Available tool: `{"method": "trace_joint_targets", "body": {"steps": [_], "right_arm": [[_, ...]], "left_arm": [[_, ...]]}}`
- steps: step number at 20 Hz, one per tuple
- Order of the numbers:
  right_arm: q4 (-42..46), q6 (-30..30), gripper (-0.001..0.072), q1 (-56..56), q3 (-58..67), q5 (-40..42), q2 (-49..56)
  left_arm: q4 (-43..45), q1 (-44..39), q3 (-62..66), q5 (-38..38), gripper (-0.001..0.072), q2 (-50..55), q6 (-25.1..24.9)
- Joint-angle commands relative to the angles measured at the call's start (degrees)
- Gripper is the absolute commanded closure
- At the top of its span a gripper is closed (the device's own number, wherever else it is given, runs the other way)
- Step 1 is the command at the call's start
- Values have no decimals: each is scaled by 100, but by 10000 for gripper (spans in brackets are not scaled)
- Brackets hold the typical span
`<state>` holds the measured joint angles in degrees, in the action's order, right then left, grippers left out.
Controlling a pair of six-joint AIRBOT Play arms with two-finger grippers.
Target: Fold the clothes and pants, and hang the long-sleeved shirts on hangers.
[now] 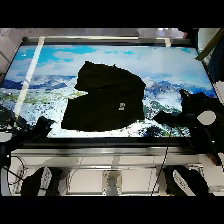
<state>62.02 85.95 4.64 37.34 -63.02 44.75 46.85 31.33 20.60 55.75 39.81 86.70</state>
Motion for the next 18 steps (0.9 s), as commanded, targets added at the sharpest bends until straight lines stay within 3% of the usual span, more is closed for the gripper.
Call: {"method": "trace_joint_targets", "body": {"steps": [1,4,8,13,16,17,18], "right_arm": [[-94,15,181,-4,-7,105,-7],[-61,13,181,-4,-7,-66,-7],[-33,15,181,-4,-7,111,-4],[-79,22,181,-4,-7,-31,-7],[-81,59,181,-4,-9,-221,-7],[-116,61,181,-4,-22,-254,-7],[-234,59,181,-4,-66,-251,-7]], "left_arm": [[-708,-350,-160,-229,241,691,-673],[-494,-555,-157,-319,240,1130,-789],[-894,-741,-153,-713,240,1268,-789],[-1469,-1569,-153,-1871,240,1593,-787],[-1421,-1635,-153,-1985,243,1880,-785],[-1443,-1635,-153,-1971,372,1928,-743],[-1440,-1637,-153,-1974,686,1937,-750]]}}
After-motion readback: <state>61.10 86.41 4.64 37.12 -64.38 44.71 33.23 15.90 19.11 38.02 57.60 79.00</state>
